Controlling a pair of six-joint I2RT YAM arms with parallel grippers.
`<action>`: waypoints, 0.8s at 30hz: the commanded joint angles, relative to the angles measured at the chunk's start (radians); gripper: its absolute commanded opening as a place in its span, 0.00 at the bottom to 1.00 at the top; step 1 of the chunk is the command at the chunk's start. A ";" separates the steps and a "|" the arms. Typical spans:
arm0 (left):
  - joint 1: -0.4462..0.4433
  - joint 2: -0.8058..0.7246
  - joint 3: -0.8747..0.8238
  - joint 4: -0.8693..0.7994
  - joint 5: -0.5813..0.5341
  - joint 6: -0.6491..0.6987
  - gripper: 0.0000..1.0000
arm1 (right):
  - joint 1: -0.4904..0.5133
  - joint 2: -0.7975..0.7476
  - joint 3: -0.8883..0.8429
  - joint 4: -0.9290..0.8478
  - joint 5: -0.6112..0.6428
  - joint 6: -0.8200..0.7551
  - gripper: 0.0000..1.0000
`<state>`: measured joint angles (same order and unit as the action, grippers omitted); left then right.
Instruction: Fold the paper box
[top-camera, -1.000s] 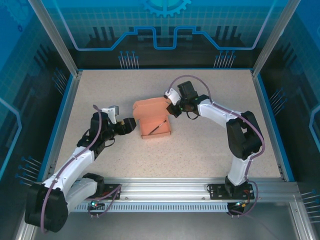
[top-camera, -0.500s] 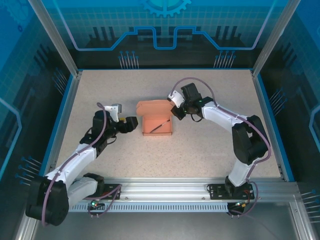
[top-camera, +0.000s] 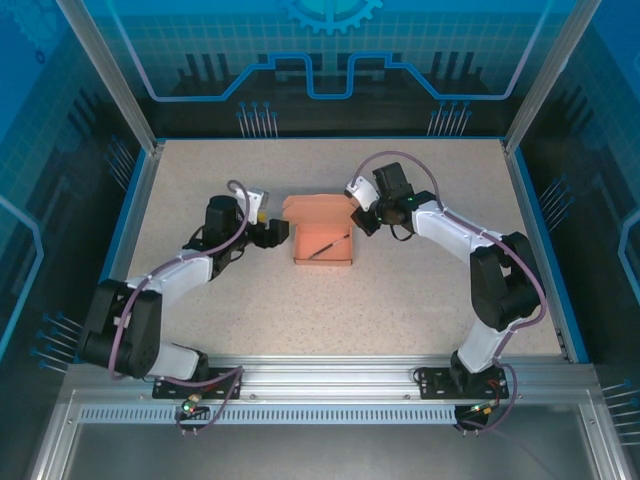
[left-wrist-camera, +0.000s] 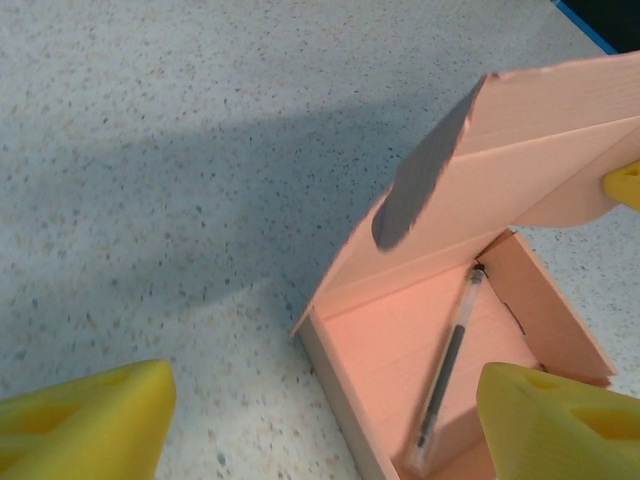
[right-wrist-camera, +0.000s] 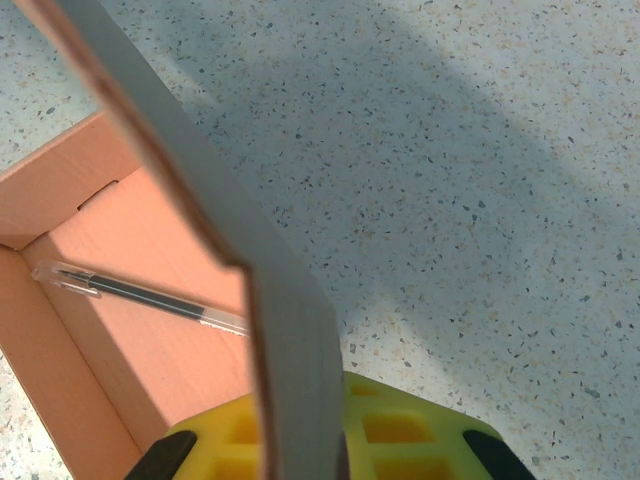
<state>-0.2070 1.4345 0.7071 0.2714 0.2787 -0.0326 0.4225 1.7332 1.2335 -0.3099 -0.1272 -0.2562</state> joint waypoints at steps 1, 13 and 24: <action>-0.006 0.059 0.065 0.032 0.045 0.113 0.79 | -0.014 -0.022 0.006 -0.028 0.000 -0.015 0.11; -0.021 0.210 0.280 -0.207 0.102 0.199 0.55 | -0.019 -0.013 0.017 -0.032 0.003 -0.012 0.11; -0.034 0.257 0.353 -0.326 0.114 0.243 0.35 | -0.018 -0.012 0.017 -0.034 0.001 -0.011 0.10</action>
<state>-0.2352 1.6825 1.0351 -0.0109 0.3645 0.1852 0.4175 1.7332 1.2339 -0.3248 -0.1272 -0.2558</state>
